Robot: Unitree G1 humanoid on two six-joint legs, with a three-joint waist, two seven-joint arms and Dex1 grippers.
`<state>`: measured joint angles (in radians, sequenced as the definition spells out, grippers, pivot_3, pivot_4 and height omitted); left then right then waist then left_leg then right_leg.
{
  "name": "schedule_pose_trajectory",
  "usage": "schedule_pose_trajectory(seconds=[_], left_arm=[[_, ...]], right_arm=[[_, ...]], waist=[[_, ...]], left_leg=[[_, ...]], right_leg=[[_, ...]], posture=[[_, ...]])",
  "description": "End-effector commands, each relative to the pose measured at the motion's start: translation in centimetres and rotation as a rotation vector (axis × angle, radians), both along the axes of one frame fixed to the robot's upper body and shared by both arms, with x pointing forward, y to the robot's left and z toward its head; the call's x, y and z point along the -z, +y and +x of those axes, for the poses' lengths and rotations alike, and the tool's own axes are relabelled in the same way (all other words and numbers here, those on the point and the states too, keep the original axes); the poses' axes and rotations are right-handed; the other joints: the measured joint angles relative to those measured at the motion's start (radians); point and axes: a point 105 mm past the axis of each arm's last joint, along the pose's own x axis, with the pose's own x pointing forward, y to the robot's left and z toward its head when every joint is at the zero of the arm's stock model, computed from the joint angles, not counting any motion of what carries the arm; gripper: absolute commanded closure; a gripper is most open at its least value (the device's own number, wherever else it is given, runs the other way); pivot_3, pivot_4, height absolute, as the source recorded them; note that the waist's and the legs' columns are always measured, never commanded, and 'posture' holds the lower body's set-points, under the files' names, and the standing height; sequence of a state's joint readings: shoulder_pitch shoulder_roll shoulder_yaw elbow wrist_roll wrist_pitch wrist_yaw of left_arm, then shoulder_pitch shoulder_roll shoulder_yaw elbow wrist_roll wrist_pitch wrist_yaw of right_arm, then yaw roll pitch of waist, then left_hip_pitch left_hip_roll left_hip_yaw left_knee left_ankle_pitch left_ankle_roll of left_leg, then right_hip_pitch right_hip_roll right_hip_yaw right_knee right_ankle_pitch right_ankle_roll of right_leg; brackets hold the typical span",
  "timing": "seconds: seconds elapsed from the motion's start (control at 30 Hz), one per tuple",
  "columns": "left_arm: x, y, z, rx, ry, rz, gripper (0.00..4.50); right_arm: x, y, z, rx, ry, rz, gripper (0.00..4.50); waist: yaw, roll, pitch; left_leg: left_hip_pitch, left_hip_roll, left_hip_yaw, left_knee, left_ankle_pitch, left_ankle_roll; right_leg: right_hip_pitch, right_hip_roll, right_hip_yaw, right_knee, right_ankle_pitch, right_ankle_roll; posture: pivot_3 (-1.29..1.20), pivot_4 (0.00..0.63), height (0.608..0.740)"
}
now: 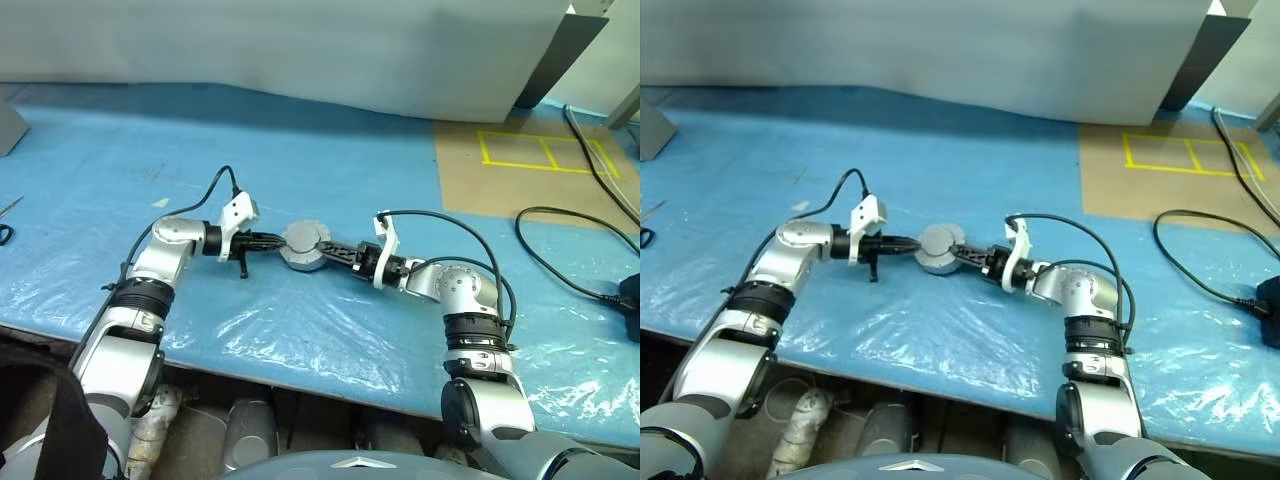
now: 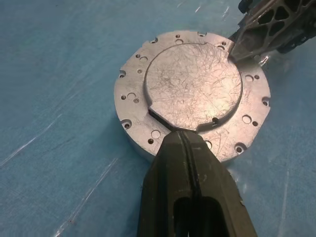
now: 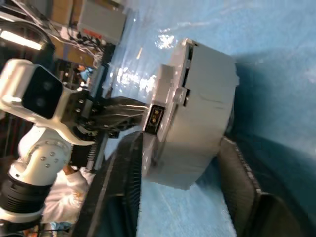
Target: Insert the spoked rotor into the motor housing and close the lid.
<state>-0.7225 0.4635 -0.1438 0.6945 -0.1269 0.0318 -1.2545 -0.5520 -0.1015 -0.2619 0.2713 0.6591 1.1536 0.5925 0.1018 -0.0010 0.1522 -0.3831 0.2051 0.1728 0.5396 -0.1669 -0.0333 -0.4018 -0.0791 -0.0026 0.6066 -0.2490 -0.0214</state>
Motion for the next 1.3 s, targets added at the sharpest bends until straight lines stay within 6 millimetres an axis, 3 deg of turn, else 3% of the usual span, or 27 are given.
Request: schedule_pose_trajectory(seconds=[0.03, 0.07, 0.2, 0.33, 0.57, 0.67, 0.9, 1.07, 1.3], left_arm=[[1.4, -0.1, -0.5, 0.009, 0.038, 0.04, 4.5], [1.4, -0.1, -0.4, 0.008, 0.038, 0.041, 4.5], [1.3, -0.1, -0.5, 0.015, 0.037, 0.038, 4.5], [-0.3, -0.5, -0.2, 0.024, -0.001, -0.017, 4.5], [-11.4, -0.6, -0.7, 0.083, 0.017, -0.428, 4.5], [-13.6, 0.0, -1.6, 0.098, 0.062, -0.536, 4.5], [-12.6, 3.6, -1.2, -0.112, 0.204, -0.682, 4.5], [-8.4, 7.0, -1.9, -0.32, 0.349, -0.742, 4.5], [-8.7, 6.1, -3.1, -0.286, 0.465, -0.907, 2.23]], right_arm=[[-2.0, 0.5, 0.1, -0.015, -0.07, 0.058, 3.25], [-1.9, 0.7, 0.0, -0.021, -0.072, 0.055, 3.44], [-1.8, 1.6, -0.4, -0.043, -0.078, 0.041, 3.45], [-1.1, 1.7, -0.5, -0.04, -0.064, 0.016, 3.45], [-0.4, 0.9, -0.3, 0.005, -0.007, 0.031, 3.45], [-0.9, 0.6, -0.1, 0.024, -0.002, 0.075, 3.45], [-4.2, 0.8, -0.4, 0.007, -0.053, 0.214, 3.45], [-8.1, 0.4, -0.3, 0.024, -0.148, 0.317, 3.45], [-11.3, 1.2, -0.8, -0.021, -0.207, 0.372, 3.45]], waist=[[0.003, 0.0, 0.0], [0.003, 0.0, 0.0], [0.002, 0.0, 0.0], [0.0, 0.0, 0.0], [-0.006, -0.001, 0.009], [0.003, -0.003, 0.01], [-0.009, 0.001, 0.01], [-0.005, 0.0, 0.011], [0.006, 0.0, 0.011]], left_leg=[[-0.001, 0.0, 0.0, 0.0, 0.0, 0.0], [-0.001, 0.0, 0.0, 0.0, 0.0, 0.0], [-0.001, 0.0, 0.0, 0.0, 0.0, 0.0], [-0.001, 0.0, 0.0, 0.0, 0.0, 0.0], [-0.008, 0.0, 0.0, 0.002, 0.0, 0.0], [-0.019, 0.001, -0.002, 0.004, 0.0, 0.0], [-0.021, 0.001, -0.004, 0.005, 0.0, -0.001], [-0.023, 0.002, -0.005, 0.007, -0.002, -0.004], [-0.023, 0.001, -0.008, 0.009, -0.002, -0.004]], right_leg=[[0.0, 0.0, -0.001, 0.0, 0.001, 0.002], [0.0, 0.0, -0.002, 0.0, 0.001, 0.002], [0.0, 0.0, -0.003, 0.0, 0.001, 0.001], [0.0, 0.0, -0.002, 0.0, 0.0, 0.0], [-0.007, 0.002, -0.003, 0.002, 0.002, 0.0], [-0.016, 0.004, -0.006, 0.004, 0.003, 0.0], [-0.017, 0.006, -0.006, 0.003, 0.003, 0.0], [-0.019, 0.005, -0.008, 0.004, 0.003, 0.0], [-0.016, 0.004, -0.01, 0.006, 0.003, 0.0]], posture=[[0.0, 0.15, 0.74], [0.0, 0.15, 0.74], [0.0, 0.15, 0.74], [0.0, 0.15, 0.74], [0.0, 0.15, 0.74], [0.0, 0.15, 0.74], [0.0, 0.15, 0.74], [0.0, 0.15, 0.74], [0.0, 0.15, 0.74]])
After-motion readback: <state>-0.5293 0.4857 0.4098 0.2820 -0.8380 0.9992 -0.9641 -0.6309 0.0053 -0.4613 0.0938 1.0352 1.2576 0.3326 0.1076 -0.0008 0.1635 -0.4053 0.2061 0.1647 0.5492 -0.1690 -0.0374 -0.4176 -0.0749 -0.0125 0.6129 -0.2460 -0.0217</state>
